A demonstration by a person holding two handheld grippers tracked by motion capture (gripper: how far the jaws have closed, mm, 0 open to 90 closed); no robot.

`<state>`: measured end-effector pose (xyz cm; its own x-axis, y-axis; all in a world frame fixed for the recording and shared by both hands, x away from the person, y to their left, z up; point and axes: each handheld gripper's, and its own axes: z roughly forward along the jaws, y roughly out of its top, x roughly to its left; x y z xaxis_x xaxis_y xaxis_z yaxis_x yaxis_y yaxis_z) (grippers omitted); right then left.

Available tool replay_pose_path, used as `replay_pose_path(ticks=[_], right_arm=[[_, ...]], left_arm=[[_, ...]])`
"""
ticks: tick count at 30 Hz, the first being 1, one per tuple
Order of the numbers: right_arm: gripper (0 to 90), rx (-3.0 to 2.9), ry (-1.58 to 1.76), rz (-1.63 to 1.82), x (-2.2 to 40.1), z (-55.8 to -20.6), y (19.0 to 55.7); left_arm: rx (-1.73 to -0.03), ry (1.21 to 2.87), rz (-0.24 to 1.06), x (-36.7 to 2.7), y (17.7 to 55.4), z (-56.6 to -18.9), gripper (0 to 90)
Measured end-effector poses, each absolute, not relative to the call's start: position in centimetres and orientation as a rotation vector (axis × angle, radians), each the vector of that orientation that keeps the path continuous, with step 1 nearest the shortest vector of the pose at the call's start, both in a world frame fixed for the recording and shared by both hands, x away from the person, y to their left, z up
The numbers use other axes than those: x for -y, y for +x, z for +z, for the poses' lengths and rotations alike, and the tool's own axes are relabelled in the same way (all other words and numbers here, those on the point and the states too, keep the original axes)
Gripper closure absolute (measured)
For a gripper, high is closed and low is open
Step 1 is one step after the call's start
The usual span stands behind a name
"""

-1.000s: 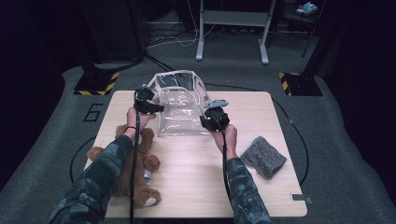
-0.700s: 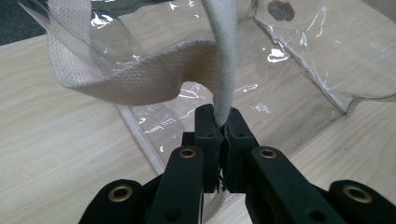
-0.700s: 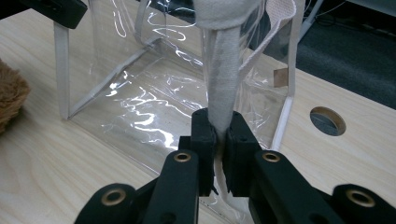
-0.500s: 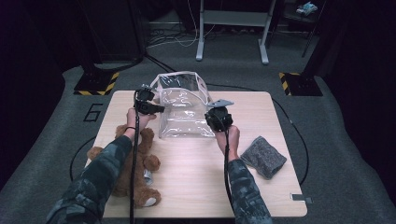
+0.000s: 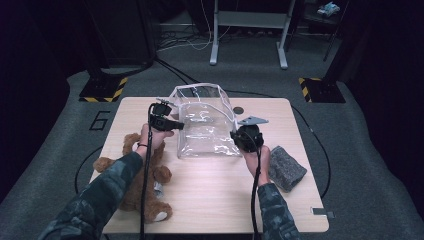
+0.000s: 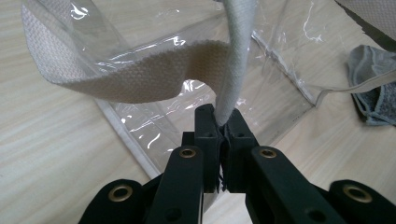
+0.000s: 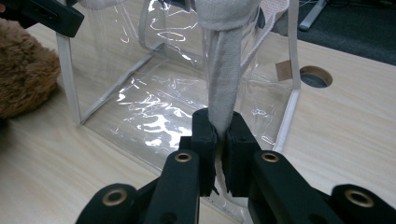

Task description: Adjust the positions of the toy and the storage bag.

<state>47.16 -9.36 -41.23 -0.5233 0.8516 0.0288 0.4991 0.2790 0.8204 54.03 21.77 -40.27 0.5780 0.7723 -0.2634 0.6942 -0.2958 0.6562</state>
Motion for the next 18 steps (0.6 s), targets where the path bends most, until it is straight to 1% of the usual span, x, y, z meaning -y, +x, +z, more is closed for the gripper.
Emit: replay_pose_path(ticks=[5, 6, 7, 8, 9, 10, 11, 13, 14, 15, 16, 17, 18], right_arm=[[84.5, -2.153, 1.234, 1.142, 9.7, -41.2, 45.7], [83.5, -2.158, 1.224, 1.140, 9.9, -41.2, 45.5], [80.4, -2.153, 1.239, 1.154, 10.0, -41.2, 45.2], [75.5, -2.145, 1.233, 1.173, 10.2, -41.1, 45.1], [75.5, -2.145, 1.233, 1.173, 10.2, -41.1, 45.1], [71.5, -2.132, 1.226, 1.186, 10.4, -41.0, 44.9], [64.8, -2.123, 1.217, 1.226, 11.0, -40.2, 44.6], [55.4, -2.118, 1.200, 1.254, 11.4, -39.5, 44.6], [54.8, -2.121, 1.202, 1.265, 11.6, -38.9, 44.5], [51.0, -2.120, 1.196, 1.268, 11.7, -38.4, 44.4], [51.0, -2.120, 1.196, 1.268, 11.7, -38.4, 44.4], [45.3, -2.113, 1.198, 1.306, 12.0, -37.4, 44.5], [44.0, -2.115, 1.188, 1.314, 12.1, -37.1, 44.6]], left_arm=[[-1.159, 2.068, 0.123, -21.3, 52.9, -40.3, 86.1], [-1.152, 2.072, 0.098, -21.2, 52.5, -40.4, 85.2], [-1.151, 2.072, 0.086, -21.2, 52.5, -40.4, 80.8], [-1.153, 2.062, 0.085, -21.3, 52.5, -40.3, 72.4], [-1.153, 2.062, 0.085, -21.3, 52.5, -40.3, 64.9], [-1.155, 2.047, 0.059, -21.5, 52.5, -40.0, 64.9], [-1.165, 2.024, 0.053, -21.8, 52.3, -39.5, 50.0], [-1.170, 2.011, 0.073, -22.5, 52.1, -38.5, 41.9], [-1.184, 1.987, 0.083, -22.8, 52.1, -38.0, 39.4], [-1.184, 1.968, 0.085, -23.2, 52.1, -37.5, 36.9], [-1.184, 1.968, 0.085, -23.2, 52.1, -37.5, 34.8], [-1.186, 1.950, 0.093, -23.8, 52.3, -36.7, 32.9], [-1.186, 1.923, 0.082, -24.2, 52.6, -36.3, 30.6]])
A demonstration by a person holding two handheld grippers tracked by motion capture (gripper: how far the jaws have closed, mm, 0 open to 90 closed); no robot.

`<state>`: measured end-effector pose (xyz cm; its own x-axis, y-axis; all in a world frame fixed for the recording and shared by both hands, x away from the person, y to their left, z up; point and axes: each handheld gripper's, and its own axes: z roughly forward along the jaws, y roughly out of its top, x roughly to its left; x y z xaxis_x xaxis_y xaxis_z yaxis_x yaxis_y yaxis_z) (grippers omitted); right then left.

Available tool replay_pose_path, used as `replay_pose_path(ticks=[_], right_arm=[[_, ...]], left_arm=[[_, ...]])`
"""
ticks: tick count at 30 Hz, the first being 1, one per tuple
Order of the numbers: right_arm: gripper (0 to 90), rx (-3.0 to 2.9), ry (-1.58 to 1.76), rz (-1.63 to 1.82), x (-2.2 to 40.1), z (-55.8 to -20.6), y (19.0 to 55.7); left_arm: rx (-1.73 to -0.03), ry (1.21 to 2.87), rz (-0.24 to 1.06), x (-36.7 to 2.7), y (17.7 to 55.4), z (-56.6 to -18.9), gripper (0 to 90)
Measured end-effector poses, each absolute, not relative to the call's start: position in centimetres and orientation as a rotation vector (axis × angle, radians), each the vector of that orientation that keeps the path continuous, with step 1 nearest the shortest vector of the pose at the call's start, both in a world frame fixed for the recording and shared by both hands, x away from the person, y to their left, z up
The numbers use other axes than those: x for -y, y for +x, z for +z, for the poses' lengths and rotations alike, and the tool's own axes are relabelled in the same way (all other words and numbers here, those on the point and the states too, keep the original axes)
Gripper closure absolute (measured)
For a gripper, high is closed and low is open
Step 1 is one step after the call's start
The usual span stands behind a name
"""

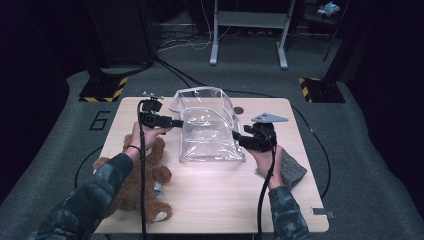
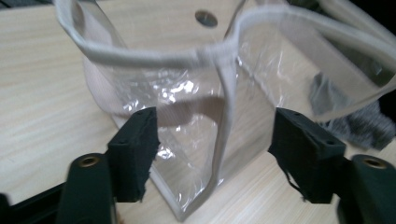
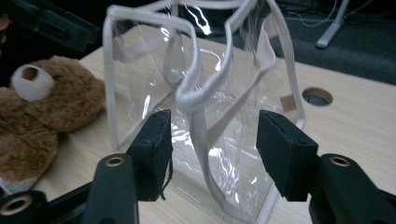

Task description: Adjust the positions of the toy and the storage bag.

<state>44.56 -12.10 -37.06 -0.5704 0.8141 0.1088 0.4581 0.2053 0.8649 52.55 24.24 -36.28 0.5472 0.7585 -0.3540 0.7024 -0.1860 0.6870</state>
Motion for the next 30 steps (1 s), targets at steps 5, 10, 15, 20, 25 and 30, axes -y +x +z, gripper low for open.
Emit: replay_pose_path(ticks=[5, 10, 15, 20, 25, 30], right_arm=[[37.6, -2.103, 1.195, 1.328, 12.1, -34.9, 45.4], [37.5, -2.127, 1.225, 1.277, 11.3, -33.6, 47.7], [40.2, -2.158, 1.263, 1.228, 9.8, -33.1, 50.1], [48.8, -2.182, 1.262, 1.127, 8.4, -33.3, 52.1], [59.8, -2.196, 1.269, 1.072, 7.2, -33.8, 53.4], [78.0, -2.218, 1.318, 1.052, 6.8, -34.9, 54.0]], left_arm=[[-1.207, 1.869, 0.101, -25.1, 53.9, -34.9, 25.4], [-1.274, 1.842, 0.169, -25.1, 55.8, -34.3, 25.3], [-1.346, 1.855, 0.196, -25.1, 58.1, -35.5, 25.1], [-1.398, 1.884, 0.207, -24.9, 59.2, -36.7, 25.5], [-1.440, 1.882, 0.179, -25.2, 59.8, -37.8, 32.6], [-1.439, 1.875, 0.142, -25.0, 59.6, -38.0, 51.5]])
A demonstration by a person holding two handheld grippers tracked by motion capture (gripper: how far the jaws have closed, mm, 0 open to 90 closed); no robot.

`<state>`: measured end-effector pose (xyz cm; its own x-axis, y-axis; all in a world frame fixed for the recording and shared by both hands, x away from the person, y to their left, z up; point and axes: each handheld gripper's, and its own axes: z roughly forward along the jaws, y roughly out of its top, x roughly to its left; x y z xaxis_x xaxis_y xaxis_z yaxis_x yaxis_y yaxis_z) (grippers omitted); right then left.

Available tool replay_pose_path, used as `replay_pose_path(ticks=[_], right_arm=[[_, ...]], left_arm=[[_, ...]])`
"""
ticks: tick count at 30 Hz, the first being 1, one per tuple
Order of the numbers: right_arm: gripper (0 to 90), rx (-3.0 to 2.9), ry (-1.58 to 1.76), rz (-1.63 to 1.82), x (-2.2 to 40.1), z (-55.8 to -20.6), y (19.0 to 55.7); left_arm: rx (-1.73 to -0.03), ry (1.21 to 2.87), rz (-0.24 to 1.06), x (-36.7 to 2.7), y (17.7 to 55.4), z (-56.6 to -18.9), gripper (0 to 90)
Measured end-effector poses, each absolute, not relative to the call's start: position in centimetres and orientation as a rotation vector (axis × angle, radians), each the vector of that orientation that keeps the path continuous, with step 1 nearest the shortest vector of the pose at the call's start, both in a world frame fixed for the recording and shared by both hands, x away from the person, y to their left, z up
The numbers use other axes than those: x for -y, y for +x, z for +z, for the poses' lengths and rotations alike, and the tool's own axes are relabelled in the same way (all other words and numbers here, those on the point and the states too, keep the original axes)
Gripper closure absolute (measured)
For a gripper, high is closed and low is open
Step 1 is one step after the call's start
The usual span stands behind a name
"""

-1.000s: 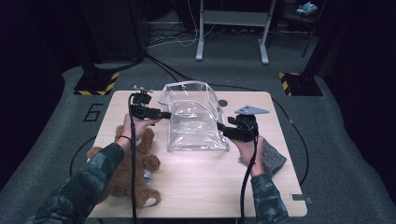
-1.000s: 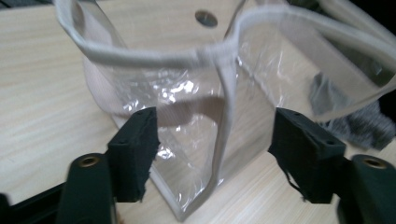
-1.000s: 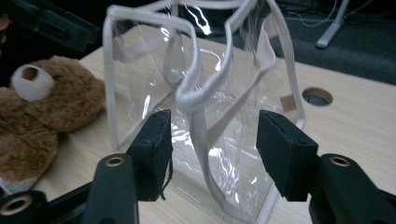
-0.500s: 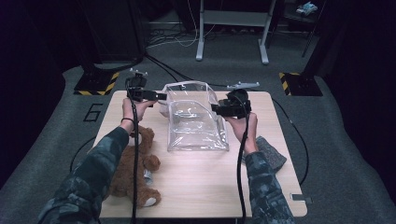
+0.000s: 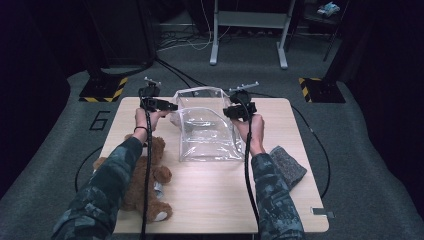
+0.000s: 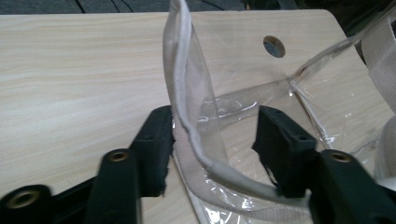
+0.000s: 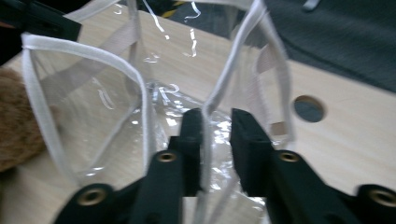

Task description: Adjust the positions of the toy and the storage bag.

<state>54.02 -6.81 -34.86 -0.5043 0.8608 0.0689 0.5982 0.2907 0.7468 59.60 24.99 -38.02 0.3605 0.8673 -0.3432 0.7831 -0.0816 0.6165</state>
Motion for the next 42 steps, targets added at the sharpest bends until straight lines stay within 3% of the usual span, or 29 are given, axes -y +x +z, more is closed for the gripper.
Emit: replay_pose_path(ticks=[1, 5, 11, 19, 37, 40, 42], right_arm=[[85.5, -2.213, 1.331, 1.053, 6.9, -35.3, 54.0], [87.8, -2.167, 1.359, 1.043, 7.3, -35.3, 53.6], [88.0, -2.143, 1.401, 1.068, 8.8, -34.9, 52.6], [87.9, -2.131, 1.393, 1.074, 10.8, -34.5, 50.3], [84.8, -2.168, 1.382, 1.080, 11.2, -35.6, 47.1], [73.5, -2.154, 1.364, 1.096, 11.4, -35.7, 46.8], [63.0, -2.137, 1.376, 1.097, 11.5, -35.4, 46.4]], left_arm=[[-1.442, 1.900, 0.132, -24.8, 59.6, -38.1, 55.8], [-1.421, 1.935, 0.163, -24.5, 59.4, -37.7, 76.3], [-1.376, 2.011, 0.168, -24.3, 58.5, -36.6, 81.6], [-1.265, 2.079, 0.161, -23.3, 56.8, -35.9, 81.6], [-1.248, 2.130, 0.148, -23.3, 54.9, -36.5, 80.9], [-1.264, 2.093, 0.115, -23.8, 54.8, -36.8, 70.8], [-1.263, 2.088, 0.130, -24.3, 54.6, -36.5, 57.5]])
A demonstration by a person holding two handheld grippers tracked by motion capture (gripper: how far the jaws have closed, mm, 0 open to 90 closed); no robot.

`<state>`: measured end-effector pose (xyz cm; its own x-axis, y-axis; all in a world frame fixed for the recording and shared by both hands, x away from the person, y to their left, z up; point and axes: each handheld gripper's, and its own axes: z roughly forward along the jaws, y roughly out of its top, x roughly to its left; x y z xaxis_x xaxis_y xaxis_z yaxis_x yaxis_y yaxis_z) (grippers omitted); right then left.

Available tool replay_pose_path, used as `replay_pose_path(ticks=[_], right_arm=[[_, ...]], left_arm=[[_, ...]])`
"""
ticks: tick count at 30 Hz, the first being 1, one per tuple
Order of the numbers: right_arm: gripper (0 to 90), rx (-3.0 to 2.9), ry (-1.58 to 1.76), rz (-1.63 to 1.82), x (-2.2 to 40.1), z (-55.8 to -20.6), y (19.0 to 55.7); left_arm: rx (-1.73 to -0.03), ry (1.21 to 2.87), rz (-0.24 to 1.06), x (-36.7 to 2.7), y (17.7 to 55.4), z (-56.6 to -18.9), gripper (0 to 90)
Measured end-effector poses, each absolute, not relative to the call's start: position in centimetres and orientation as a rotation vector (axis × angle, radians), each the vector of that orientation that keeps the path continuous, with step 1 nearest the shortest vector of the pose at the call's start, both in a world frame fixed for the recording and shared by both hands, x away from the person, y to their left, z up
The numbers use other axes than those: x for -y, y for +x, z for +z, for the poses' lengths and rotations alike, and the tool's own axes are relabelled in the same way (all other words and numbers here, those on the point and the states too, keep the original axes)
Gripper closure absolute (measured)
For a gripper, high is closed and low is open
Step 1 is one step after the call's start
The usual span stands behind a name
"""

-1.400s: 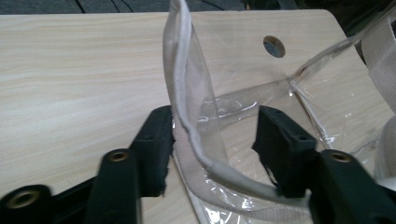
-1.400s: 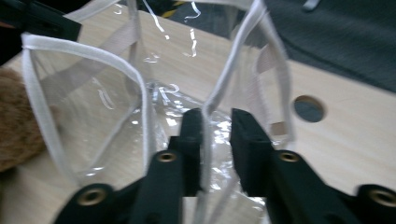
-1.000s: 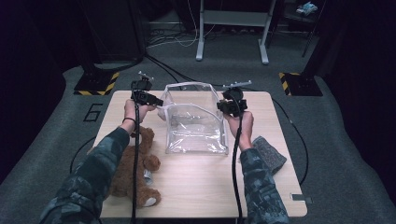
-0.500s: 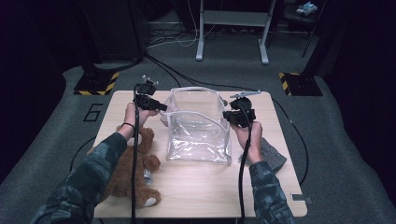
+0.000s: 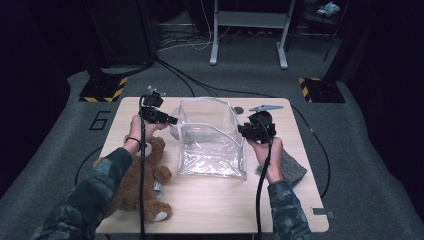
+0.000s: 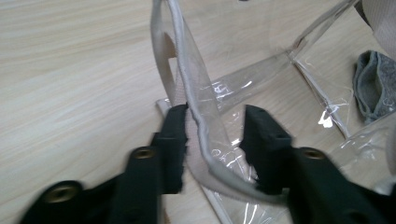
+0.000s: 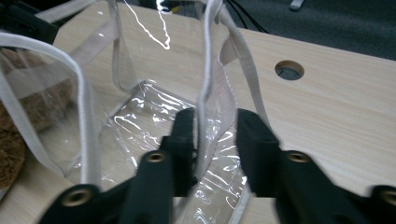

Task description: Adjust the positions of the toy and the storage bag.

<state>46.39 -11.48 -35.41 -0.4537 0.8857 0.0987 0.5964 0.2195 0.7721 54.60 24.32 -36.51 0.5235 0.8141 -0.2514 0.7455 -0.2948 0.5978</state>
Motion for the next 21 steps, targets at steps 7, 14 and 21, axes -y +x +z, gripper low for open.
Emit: replay_pose_path(ticks=[7, 14, 21], right_arm=[[36.3, -2.076, 1.411, 1.165, 13.4, -34.6, 44.3], [20.8, -2.019, 1.429, 1.200, 16.2, -35.1, 41.8], [15.0, -2.003, 1.450, 1.166, 18.3, -37.7, 39.7]], left_arm=[[-1.265, 2.033, 0.196, -26.2, 52.9, -35.0, 31.2], [-1.299, 1.973, 0.247, -28.1, 50.9, -35.0, 19.6], [-1.299, 1.977, 0.286, -29.5, 49.1, -35.5, 14.7]])
